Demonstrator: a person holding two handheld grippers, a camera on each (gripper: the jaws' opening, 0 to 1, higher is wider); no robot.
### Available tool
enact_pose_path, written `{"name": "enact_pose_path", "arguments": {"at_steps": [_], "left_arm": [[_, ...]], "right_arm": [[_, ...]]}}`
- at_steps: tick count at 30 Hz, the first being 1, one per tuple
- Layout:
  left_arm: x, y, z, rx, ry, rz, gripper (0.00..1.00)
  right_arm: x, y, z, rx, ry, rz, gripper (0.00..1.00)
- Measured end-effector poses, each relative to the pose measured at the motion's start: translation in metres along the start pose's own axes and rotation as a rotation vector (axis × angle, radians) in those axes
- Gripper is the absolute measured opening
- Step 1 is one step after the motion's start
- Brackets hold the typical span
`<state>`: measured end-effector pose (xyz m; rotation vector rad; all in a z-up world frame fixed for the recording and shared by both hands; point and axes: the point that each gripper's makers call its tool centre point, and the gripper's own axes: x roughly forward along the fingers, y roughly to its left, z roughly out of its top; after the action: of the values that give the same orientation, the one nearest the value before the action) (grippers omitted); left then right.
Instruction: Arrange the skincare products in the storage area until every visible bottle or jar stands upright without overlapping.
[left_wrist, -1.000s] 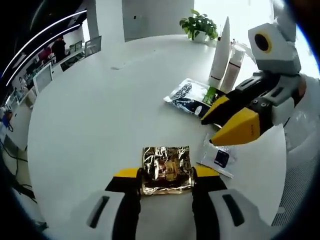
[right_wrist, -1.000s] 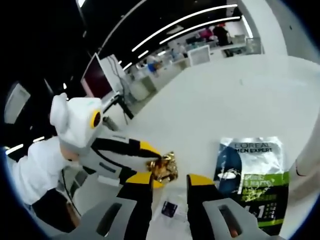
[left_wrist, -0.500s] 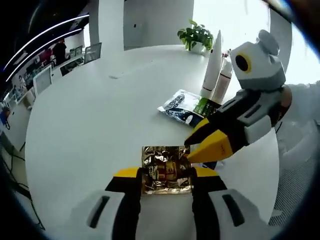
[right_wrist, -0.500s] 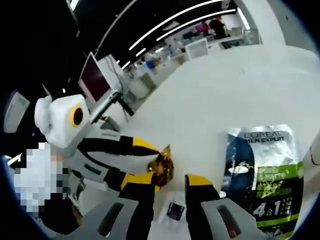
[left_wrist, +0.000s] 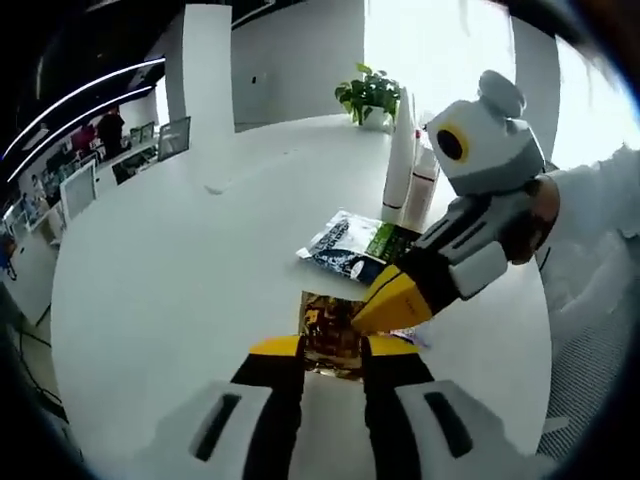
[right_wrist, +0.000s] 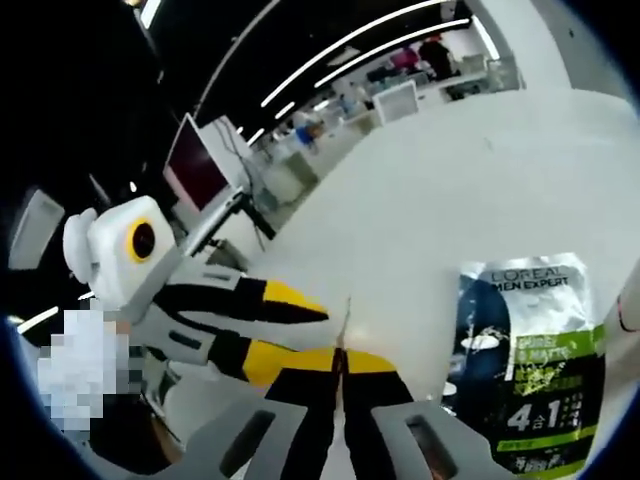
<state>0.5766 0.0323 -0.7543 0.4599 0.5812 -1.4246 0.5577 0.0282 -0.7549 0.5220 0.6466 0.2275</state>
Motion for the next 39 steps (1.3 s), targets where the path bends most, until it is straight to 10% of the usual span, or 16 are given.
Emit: {"name": "enact_pose_path", "arguments": {"at_steps": [10, 24, 39], "left_arm": [[-0.012, 0.009, -0.002, -0.086, -0.038, 0.024, 0.33], [-0.022, 0.012, 0.029, -0.812, -0.348, -0.142, 0.17], [-0.024, -0.004, 0.058, -1.024, -0.456, -0.302, 0.05]], "right_arm": [[-0.019, -0.001, 0.022, -0.002, -0.082, -0.02, 0.0], [-0.052, 0.013, 0.05, 0.071, -0.209, 0.042, 0.0], [-0.064, 0.02, 0.054, 0.176, -0.261, 0.118, 0.0]]}}
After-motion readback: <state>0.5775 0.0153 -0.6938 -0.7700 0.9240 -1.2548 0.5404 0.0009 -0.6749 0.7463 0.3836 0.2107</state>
